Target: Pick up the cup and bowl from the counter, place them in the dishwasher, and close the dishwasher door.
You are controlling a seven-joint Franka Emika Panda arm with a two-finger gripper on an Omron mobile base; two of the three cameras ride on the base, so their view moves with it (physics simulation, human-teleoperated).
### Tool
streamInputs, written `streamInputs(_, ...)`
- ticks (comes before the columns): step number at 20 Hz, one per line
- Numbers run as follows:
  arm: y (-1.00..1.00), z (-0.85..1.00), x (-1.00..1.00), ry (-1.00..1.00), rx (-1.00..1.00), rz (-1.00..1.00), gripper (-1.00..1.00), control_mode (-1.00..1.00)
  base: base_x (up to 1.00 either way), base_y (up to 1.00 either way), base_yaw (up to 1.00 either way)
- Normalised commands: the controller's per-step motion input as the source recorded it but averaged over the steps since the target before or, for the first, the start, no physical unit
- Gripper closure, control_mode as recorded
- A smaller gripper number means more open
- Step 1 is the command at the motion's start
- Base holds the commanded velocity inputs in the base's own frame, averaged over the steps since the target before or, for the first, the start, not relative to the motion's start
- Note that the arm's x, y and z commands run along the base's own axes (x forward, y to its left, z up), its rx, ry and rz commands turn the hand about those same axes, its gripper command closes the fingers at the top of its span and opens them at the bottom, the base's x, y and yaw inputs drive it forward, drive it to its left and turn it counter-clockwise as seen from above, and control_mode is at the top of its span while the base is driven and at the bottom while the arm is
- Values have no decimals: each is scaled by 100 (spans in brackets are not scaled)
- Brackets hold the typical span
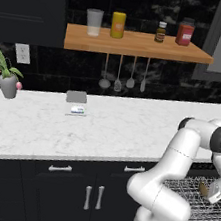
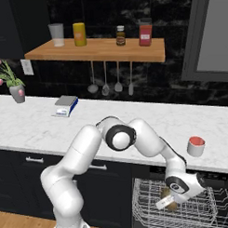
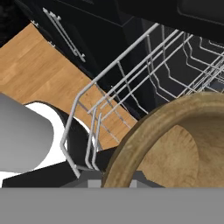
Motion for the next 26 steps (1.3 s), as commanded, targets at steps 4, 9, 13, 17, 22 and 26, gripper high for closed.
streamInputs(4, 0, -50, -16, -2, 4, 1, 100, -100, 0, 0, 0)
streamInputs(9, 0, -64, -4, -1, 1, 2, 100, -100, 0, 0, 0)
streamInputs(13, 0, -63, -37, 0, 0, 4, 100, -100, 0, 0, 0)
streamInputs(17, 0, -48, -47, 0, 0, 6, 100, -100, 0, 0, 0)
streamInputs(22, 0, -26, -40, 0, 0, 7, 100, -100, 0, 0, 0)
streamInputs(26, 1, -22, -17, 0, -1, 6, 100, -100, 0, 0, 0)
